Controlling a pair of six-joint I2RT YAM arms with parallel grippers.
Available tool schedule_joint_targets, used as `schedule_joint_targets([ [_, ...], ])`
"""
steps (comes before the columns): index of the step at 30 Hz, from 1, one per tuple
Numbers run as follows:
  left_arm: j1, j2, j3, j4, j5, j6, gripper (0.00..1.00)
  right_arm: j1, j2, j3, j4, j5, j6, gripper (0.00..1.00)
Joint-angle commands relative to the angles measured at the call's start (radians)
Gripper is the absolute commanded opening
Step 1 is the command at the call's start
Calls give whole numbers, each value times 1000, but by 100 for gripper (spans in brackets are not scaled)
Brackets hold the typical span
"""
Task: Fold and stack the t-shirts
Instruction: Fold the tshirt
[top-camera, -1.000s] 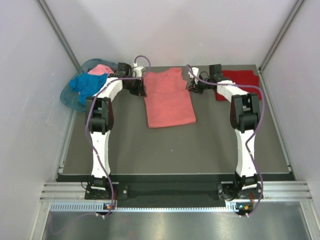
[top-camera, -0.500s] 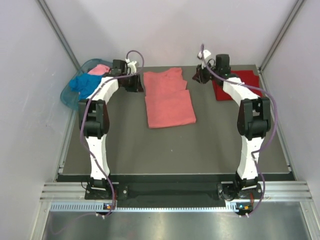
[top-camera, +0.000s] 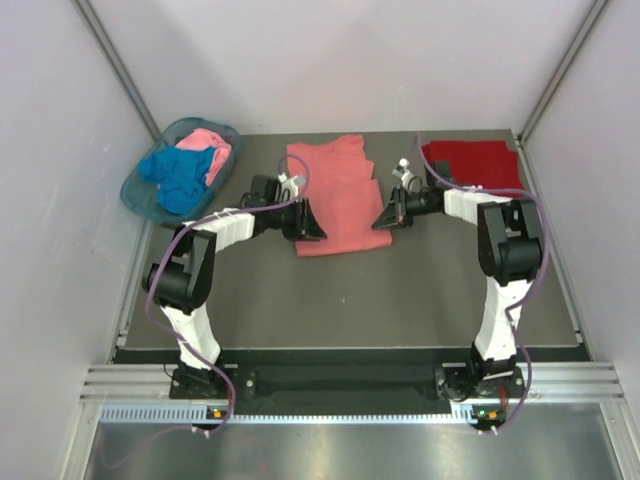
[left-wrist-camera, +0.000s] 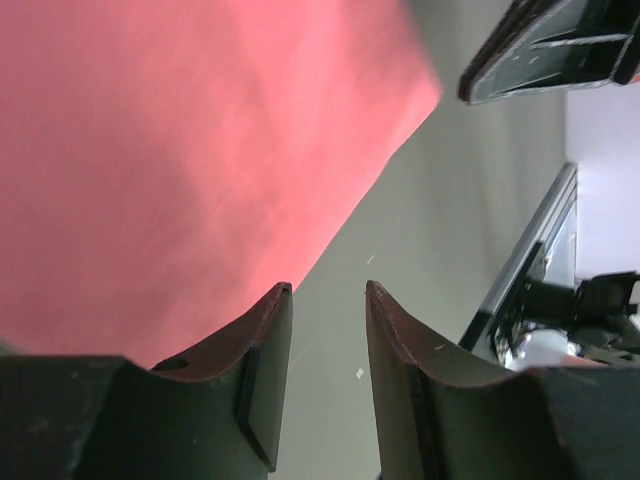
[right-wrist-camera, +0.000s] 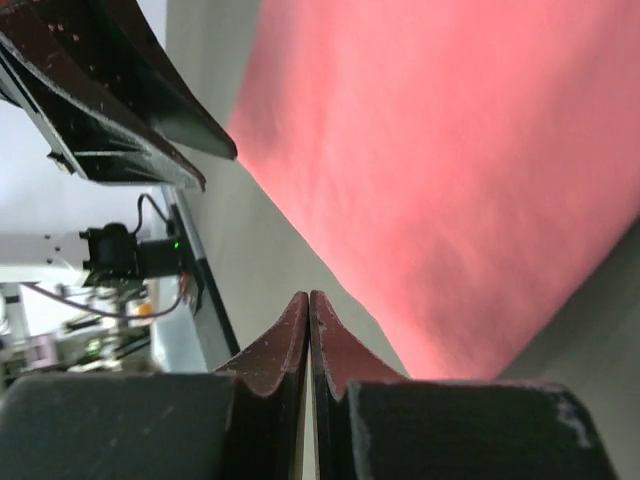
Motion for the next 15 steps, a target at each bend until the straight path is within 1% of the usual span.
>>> schedule_joint_targets([
  [1,17,-30,-95,140,-6,-59,40,8,37,-17,-96,-64,-70,0],
  [3,17,-22,-132,128,-24,-45,41,3,71,-12,-157,-48,-119,0],
  [5,17,-15,-140,103,-46,-28,40,0,99,-35,-158,-50,-129,0],
  [6,17,-7,-130,35,-55,-2,40,0,102,-43,-161,-39,-132,0],
  [7,17,-5,-126,13,-79,6,40,0,105,-57,-162,-22,-139,0],
  [15,25,-16,-136,-105,-246,63,41,-53,128,-80,-181,51,-167,0],
])
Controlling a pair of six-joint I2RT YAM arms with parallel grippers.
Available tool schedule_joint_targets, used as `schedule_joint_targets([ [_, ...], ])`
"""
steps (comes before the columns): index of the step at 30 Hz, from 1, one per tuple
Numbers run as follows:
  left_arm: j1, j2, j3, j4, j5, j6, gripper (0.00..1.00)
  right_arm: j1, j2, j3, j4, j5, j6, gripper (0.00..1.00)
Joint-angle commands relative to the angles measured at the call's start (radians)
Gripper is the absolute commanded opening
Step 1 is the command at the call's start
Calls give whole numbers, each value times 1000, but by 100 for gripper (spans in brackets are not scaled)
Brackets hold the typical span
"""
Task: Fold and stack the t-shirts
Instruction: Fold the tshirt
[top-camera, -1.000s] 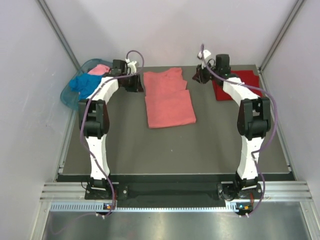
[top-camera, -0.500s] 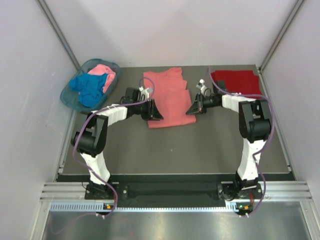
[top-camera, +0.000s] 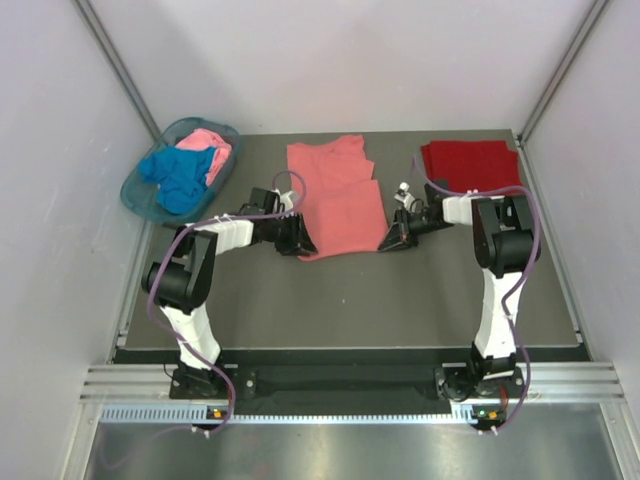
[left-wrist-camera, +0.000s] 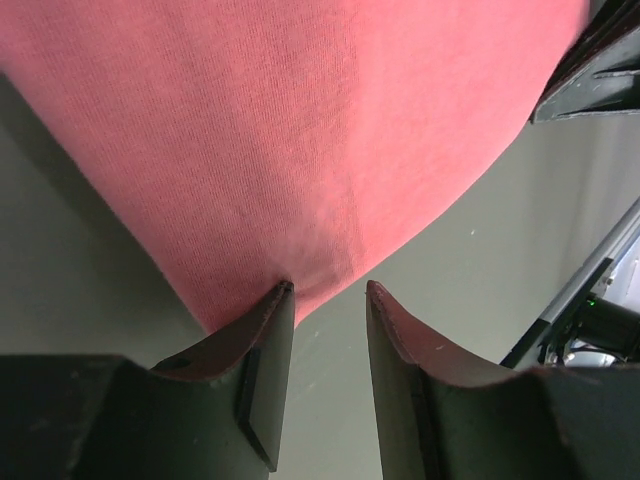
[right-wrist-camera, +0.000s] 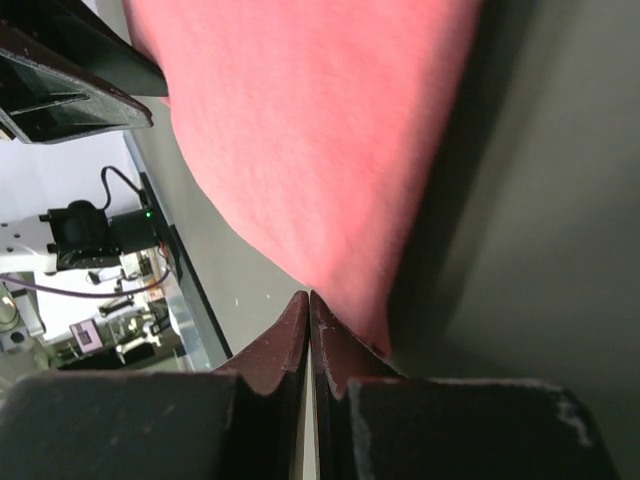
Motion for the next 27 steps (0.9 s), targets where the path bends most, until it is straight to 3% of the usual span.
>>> schedule_joint_targets([
  [1,9,-20,3,-77,-115,54,41,-30,2,-12,-5,48,-35,0],
  [7,11,-78,1,-125,-133,46,41,-23,-76,-37,-31,53,-36,0],
  [12,15,-214,85,-287,-173,80,49,-24,-232,-80,-54,151,37,1],
  [15,25,-239,110,-265,-120,80,50,-17,-291,-83,-3,185,102,1],
  [21,25,-115,213,-130,11,2,51,75,-191,104,169,154,247,1],
  [27,29,95,414,-50,43,-55,50,140,65,378,350,72,384,1],
])
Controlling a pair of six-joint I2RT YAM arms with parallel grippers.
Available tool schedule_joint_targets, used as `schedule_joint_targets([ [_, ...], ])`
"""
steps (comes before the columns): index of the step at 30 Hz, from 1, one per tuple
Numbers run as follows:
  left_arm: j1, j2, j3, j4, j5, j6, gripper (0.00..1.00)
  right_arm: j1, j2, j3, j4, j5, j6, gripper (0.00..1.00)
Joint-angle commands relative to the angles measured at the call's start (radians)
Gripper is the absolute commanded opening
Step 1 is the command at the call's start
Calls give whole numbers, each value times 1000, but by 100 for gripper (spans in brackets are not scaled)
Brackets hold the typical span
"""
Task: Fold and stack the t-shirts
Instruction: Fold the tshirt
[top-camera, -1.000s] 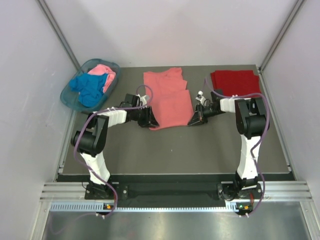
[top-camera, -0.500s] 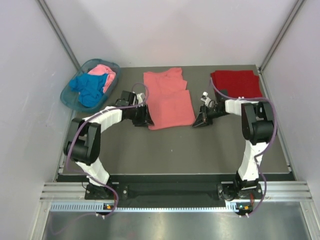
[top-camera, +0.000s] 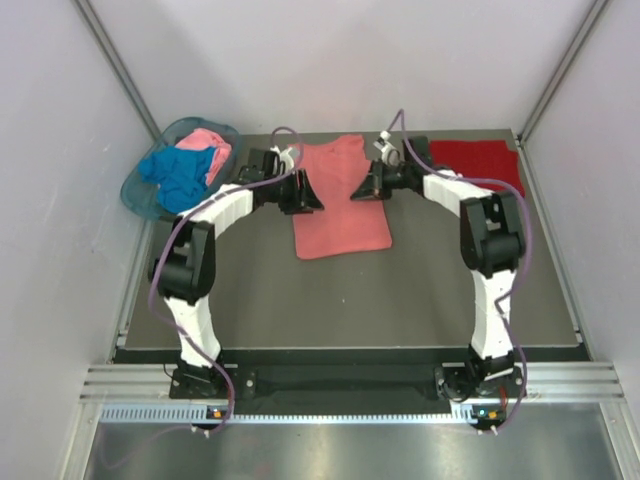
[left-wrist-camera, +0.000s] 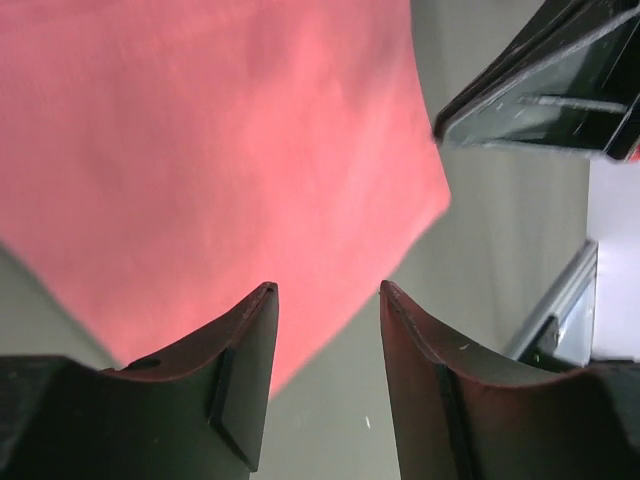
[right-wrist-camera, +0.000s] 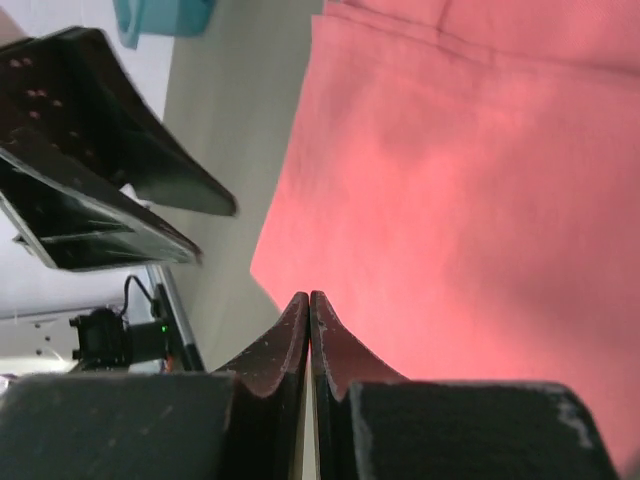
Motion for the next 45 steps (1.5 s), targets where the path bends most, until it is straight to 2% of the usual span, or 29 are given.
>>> schedule_joint_targets([
  [1,11,103,115,82,31,-39,50,36,149,162,157,-53,116,1],
  [5,44,244,221,73,11,-63,49,49,260,231,278,-28,222,1],
  [9,74,270,188,72,-79,-61,49,30,344,276,255,-22,225,1],
  [12,97,290,181,53,-77,-45,49,9,354,270,273,-15,237,1],
  [17,131,226,175,26,-63,-25,49,6,325,314,202,-19,221,2],
  [20,133,141,186,-84,-127,18,49,4,239,296,137,-4,185,3],
  [24,100,16,79,-189,-169,42,49,0,52,132,57,51,159,15],
  [28,90,-116,-195,-117,-140,19,50,-2,-100,-18,-113,203,13,22],
  [32,87,-208,-347,-45,-89,-7,51,-10,-212,-143,-239,307,-89,31],
  [33,85,-214,-369,-16,-75,-13,51,-8,-246,-179,-283,350,-107,39],
  [34,85,-220,-404,-2,-65,-19,51,-10,-261,-199,-296,373,-135,42],
  [39,85,-207,-463,69,-18,-60,52,-11,-318,-308,-309,441,-143,59],
  [45,85,-168,-483,128,-12,-100,54,-17,-304,-338,-296,516,-132,63],
])
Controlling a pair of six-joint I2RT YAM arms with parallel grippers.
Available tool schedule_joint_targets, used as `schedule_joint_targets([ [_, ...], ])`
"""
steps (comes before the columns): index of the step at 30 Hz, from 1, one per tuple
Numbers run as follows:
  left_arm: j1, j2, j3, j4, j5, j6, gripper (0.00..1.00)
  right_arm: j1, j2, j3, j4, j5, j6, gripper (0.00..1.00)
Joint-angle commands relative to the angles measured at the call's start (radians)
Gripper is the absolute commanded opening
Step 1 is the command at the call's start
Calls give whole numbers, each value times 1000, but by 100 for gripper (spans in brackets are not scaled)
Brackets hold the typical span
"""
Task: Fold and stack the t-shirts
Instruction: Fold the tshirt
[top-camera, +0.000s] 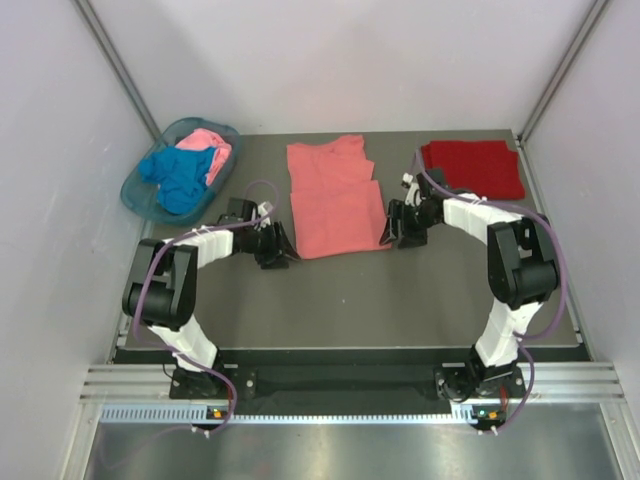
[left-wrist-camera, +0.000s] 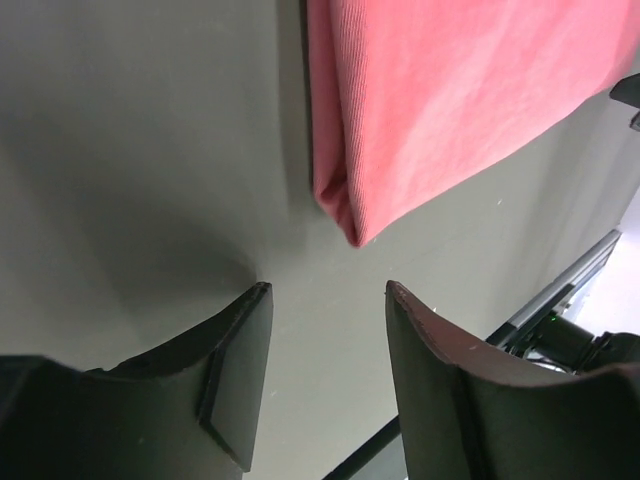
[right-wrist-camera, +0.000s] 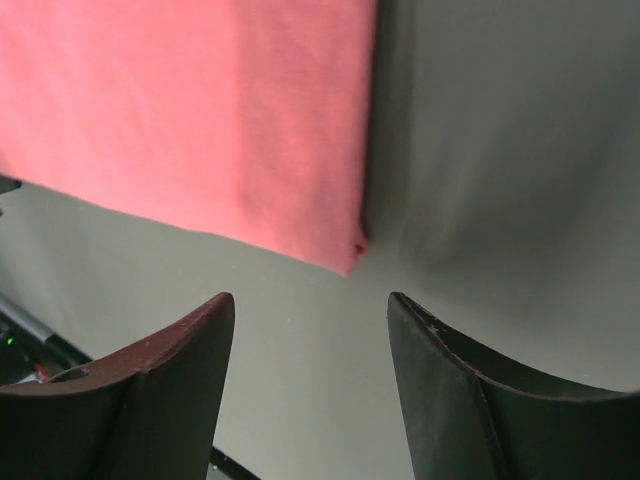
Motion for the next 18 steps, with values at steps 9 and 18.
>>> schedule_joint_targets([
  [9,3,105,-7,174,45,-82,54,-21,25,-25,98,35,-4,59],
  [18,3,119,13,113,-15,-49,45,-25,51,-65,151,-26,12,52],
])
